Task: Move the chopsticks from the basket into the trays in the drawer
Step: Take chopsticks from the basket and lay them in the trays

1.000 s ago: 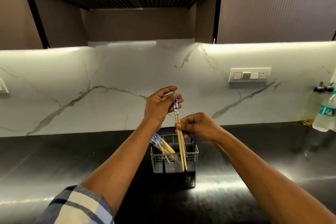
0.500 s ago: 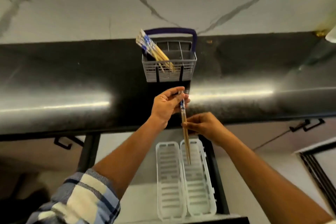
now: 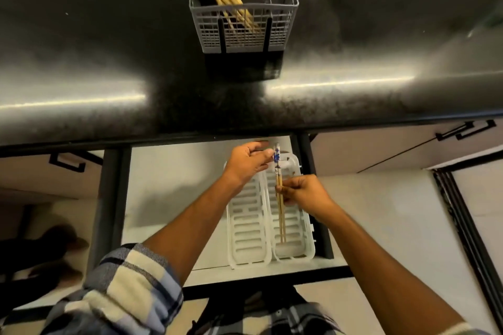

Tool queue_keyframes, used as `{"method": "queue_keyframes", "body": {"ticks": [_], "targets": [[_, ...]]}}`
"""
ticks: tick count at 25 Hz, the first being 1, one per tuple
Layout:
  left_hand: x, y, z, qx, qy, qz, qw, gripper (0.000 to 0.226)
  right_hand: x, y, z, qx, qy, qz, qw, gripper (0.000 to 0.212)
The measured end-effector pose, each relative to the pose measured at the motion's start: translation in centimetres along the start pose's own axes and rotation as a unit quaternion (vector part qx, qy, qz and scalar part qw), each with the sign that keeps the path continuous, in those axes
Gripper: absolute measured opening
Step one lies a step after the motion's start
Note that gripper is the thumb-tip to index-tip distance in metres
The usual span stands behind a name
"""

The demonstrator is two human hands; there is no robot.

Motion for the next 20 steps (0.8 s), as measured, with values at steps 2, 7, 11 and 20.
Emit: {"method": "queue_keyframes", "body": {"ticks": [2,7,11,20], "targets": [[-1.0,-0.4,1.4,-0.025,-0.038,-0.032,0.998,0.032,0.8,-0.4,-2.0,0.030,0.041,-0.025,0.998,0.010],[-2.3,-1.1,2.9,-0.060,-0.068,-0.083,0.992,0.026,2.9,-1.3,-4.8,0.090,0.230,-0.045,0.968,0.021],[-2.9,-1.4,2.8,-0.071,-0.030,-0.089,0.993,0.019,3.6,-2.0,-4.8,0.115,0.265,-0.059,0.956,0.015],[-4.2,-1.1,1.8,-0.068,0.014,-0.083,0.994,0.010,3.3,-2.0,-4.3,0.109,0.338,-0.047,0.934,0.014]]}}
Point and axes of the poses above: each hand's wrist, its own y-axis away from the middle knuckle, its own x-axis out of the palm, z = x × y, the point moved 6 cm from there along -y, towards the middle knuckle, and after that the axes turned 8 degrees about -x, right-handed, at the moved point
